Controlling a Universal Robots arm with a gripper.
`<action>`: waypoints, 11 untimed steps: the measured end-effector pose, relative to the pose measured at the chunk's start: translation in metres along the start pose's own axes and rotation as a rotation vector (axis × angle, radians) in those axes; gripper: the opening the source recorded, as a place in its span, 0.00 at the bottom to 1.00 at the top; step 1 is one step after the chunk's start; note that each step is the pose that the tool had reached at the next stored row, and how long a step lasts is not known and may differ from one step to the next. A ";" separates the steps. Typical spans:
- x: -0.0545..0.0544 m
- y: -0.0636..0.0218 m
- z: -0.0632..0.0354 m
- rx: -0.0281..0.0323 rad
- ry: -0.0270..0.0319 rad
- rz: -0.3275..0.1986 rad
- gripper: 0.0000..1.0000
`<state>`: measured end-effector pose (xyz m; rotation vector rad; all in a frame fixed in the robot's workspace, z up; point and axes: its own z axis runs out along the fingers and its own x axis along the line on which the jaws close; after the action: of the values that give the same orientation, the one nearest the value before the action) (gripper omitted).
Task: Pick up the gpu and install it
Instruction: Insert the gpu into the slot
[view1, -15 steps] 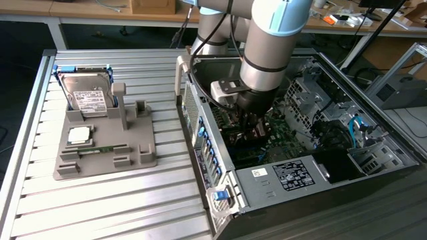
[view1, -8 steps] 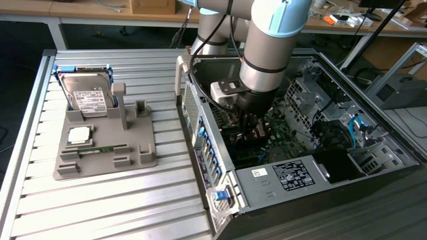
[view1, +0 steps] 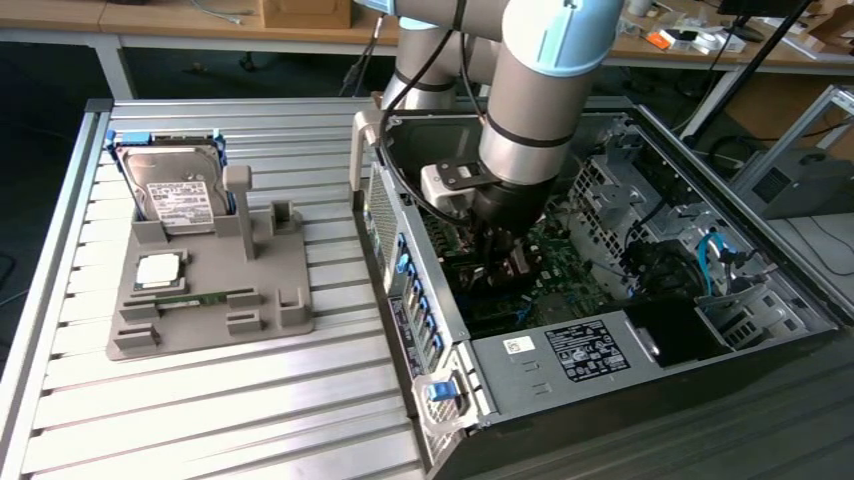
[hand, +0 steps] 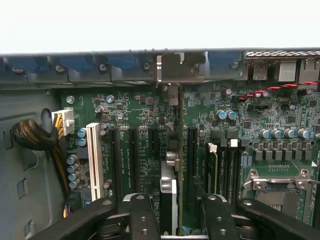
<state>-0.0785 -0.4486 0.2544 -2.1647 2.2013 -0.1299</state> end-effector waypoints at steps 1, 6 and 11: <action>0.000 -0.0001 -0.0009 -0.0003 0.0006 0.000 0.40; -0.004 -0.0025 -0.0263 0.0000 0.0003 0.000 0.40; -0.017 -0.0071 -0.0437 -0.0006 0.0018 -0.001 0.20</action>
<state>-0.0753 -0.4312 0.2982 -2.1665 2.2019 -0.1313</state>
